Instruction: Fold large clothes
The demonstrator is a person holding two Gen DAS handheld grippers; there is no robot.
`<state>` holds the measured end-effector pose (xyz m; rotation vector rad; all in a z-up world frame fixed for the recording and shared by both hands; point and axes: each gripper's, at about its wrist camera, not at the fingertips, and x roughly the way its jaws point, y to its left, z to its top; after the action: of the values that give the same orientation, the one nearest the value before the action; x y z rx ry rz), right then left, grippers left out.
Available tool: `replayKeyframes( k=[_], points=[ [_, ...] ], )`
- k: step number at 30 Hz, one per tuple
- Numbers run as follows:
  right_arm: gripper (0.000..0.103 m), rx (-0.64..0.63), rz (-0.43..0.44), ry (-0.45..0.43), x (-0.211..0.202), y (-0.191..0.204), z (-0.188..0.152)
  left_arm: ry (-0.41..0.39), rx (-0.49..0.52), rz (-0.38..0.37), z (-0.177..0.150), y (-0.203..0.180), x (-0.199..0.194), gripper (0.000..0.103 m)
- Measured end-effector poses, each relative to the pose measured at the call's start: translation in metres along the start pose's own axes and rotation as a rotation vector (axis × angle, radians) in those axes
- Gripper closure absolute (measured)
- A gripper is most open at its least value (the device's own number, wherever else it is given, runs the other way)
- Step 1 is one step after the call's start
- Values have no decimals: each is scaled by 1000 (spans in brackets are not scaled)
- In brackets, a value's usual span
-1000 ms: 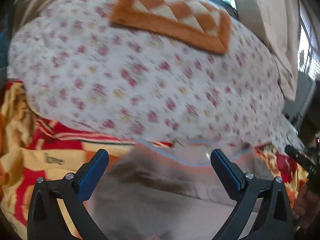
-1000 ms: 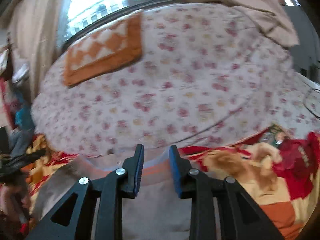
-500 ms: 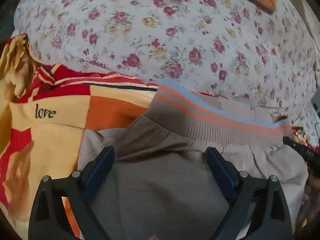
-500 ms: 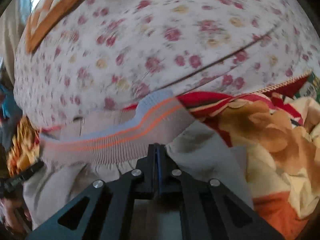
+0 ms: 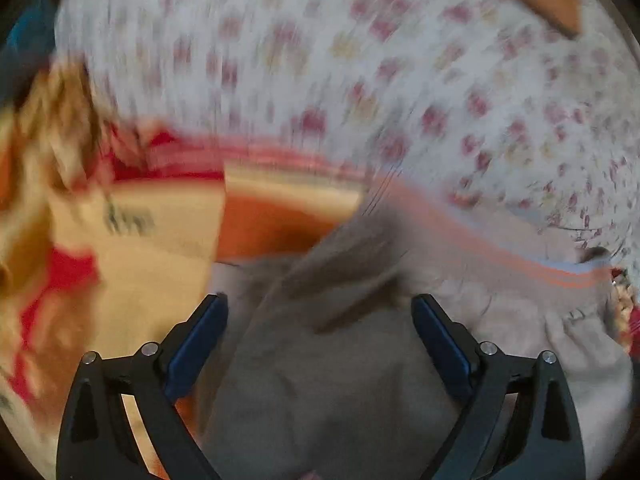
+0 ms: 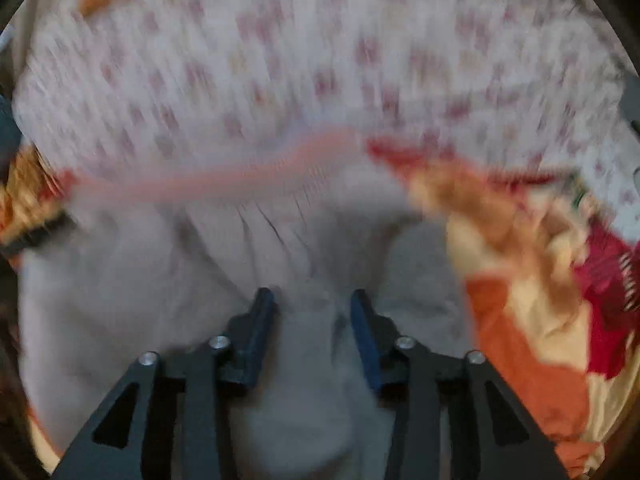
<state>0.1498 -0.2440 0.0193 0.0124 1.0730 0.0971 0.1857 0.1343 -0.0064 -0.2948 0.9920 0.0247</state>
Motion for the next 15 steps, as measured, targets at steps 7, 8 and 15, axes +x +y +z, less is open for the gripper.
replayKeyframes(
  k=[7,8,15],
  points=[
    [59,37,64,-206,-52,6,6,-121,-20,-151,2,-12,-59,10],
    [59,-13,95,-256,-64,19,3,-138,25,-197,-1,-24,-69,10],
    [54,-209,86,-49,-13,76,-19,64,346,-101,-54,-95,-20,10]
  ],
)
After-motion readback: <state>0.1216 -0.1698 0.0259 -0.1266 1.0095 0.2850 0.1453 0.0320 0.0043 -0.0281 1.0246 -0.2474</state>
